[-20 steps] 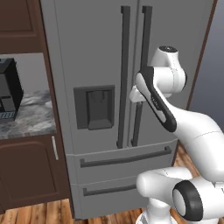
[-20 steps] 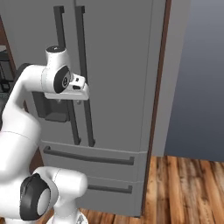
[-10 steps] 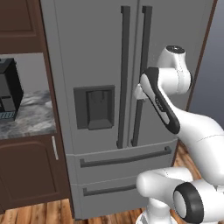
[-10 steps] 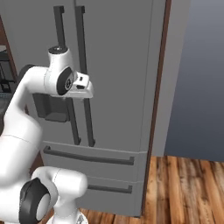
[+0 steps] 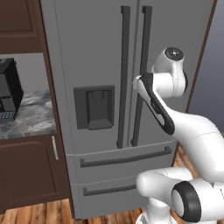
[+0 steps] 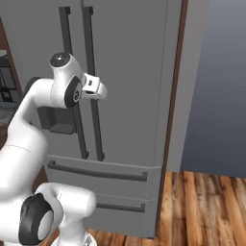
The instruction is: There is a bowl on the dining counter. Grab a lemon wedge from the fridge and place it in the bowl. Then get the liquor bottle and glass cup from the cabinet and place them next to the bowl.
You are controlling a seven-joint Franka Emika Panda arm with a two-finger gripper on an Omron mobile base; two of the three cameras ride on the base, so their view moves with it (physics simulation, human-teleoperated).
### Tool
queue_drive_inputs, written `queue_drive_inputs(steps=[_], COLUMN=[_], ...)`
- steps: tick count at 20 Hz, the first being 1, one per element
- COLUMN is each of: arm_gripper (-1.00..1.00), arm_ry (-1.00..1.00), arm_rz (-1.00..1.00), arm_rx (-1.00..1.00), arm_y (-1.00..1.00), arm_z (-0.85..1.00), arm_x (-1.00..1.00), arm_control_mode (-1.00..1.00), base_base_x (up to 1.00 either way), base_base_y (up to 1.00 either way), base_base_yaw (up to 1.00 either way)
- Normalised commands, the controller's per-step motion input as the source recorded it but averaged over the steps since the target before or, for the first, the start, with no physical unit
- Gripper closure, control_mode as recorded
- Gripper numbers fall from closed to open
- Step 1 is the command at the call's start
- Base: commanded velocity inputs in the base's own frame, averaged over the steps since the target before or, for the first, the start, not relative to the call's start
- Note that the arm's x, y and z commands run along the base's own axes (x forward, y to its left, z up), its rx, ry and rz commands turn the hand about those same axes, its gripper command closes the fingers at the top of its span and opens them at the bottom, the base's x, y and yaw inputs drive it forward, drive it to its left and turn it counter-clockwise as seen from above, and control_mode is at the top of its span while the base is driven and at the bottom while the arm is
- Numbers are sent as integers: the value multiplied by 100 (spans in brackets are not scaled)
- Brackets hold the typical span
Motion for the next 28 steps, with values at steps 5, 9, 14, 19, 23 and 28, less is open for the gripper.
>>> queue_drive_inputs(steps=[5, 9, 14, 19, 23, 28], arm_gripper=[-100, -100, -100, -100, -100, -100], arm_ry=[-21, -9, -1, 1, 1, 0], arm_rz=[-14, -3, 0, 2, 6, 5], arm_rx=[0, 0, 0, 0, 0, 0], arm_y=[22, 4, -2, -2, -7, -8], arm_z=[7, 0, 1, 5, 1, 0], arm_x=[41, 32, 31, 40, 45, 33], arm_control_mode=[-100, -100, -100, -100, -100, -100], base_base_x=[0, 0, 0, 0, 0, 0], base_base_y=[0, 0, 0, 0, 0, 0], base_base_yaw=[0, 0, 0, 0, 0, 0])
